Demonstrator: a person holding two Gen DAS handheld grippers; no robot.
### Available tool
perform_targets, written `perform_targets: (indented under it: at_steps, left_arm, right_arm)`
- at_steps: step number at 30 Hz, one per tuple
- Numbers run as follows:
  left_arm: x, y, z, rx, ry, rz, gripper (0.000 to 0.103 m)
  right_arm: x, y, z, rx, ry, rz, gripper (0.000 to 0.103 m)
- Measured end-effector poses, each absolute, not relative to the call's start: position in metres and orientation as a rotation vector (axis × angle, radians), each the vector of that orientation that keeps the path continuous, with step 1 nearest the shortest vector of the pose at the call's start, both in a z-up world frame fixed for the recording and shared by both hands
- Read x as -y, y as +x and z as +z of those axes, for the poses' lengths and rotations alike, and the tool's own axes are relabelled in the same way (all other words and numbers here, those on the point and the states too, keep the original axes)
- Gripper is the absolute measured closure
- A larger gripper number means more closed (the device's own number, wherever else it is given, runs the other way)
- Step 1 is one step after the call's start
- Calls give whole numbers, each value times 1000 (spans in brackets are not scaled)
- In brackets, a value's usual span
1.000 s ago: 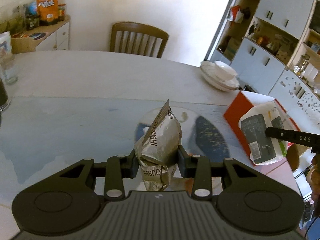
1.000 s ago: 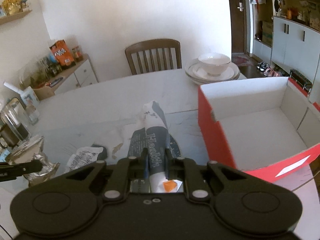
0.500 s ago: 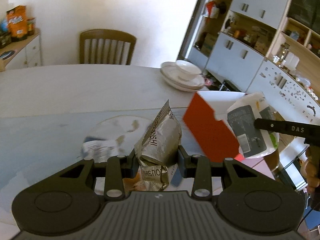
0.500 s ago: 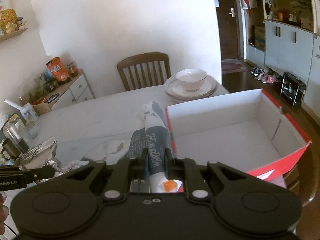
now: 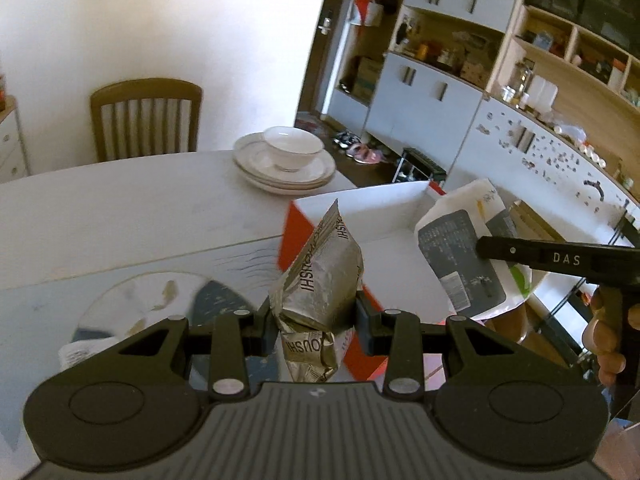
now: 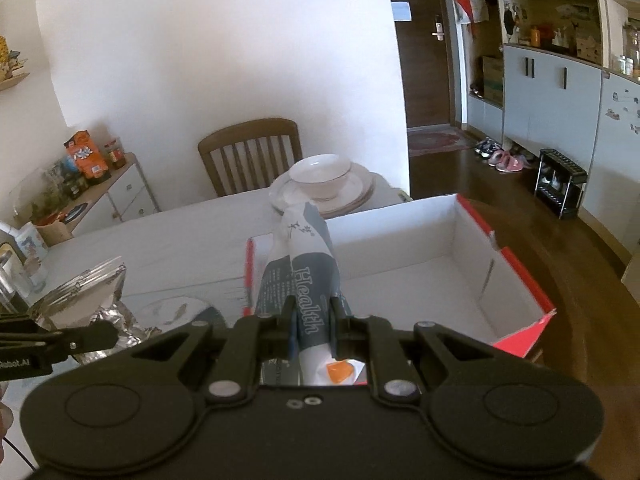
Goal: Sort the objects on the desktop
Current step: 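Carry the foil bag and tube with both tools over the red box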
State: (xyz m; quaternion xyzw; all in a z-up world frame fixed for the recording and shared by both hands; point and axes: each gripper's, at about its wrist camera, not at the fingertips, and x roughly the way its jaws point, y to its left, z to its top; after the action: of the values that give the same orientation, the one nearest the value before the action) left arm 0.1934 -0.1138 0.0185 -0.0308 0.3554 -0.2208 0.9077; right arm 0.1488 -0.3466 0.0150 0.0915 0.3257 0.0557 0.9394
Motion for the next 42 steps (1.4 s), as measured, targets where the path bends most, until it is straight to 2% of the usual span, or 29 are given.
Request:
perform_targets:
  at_steps: [16,29,42]
  left_arm:
    - [205,235,7,-788,28,-550,67]
    - [256,278,-26,-930,70,-585,67]
    - [281,321,-58,-1091,36,-635,67]
  right_arm:
    - [405,179,-1,-696,172,105,89]
    - [433,216,-24,-780,109,83,89]
    - [424,254,-61,-887,-89,135,89]
